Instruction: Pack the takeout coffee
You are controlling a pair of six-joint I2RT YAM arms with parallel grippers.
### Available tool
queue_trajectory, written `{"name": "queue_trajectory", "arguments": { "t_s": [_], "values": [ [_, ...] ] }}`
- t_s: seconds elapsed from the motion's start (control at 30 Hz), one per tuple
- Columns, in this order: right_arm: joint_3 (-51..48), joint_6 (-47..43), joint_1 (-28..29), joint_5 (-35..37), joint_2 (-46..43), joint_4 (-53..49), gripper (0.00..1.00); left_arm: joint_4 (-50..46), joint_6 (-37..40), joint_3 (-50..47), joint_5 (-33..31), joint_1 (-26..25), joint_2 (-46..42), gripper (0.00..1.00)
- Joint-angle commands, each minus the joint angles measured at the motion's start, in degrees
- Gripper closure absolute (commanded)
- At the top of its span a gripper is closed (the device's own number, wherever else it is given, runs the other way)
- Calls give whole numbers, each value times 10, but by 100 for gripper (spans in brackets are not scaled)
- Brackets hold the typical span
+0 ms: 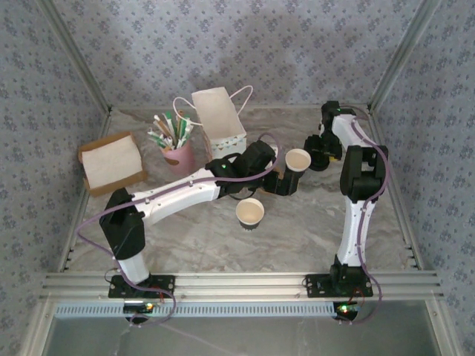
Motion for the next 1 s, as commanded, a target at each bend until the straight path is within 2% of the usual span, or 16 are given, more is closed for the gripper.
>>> {"name": "queue_trajectory", "arguments": {
  "t_s": [0.0, 0.63, 0.97],
  "values": [
    [16, -9, 4, 8, 9, -21, 14, -5, -1, 19, -2, -2, 7, 0],
    [17, -9, 5, 16, 6, -24, 27, -5, -2, 19, -3, -2, 8, 0],
    [14, -9, 4, 16, -14, -30, 29, -7, -4, 19, -2, -2, 7, 1]
  ]
}}
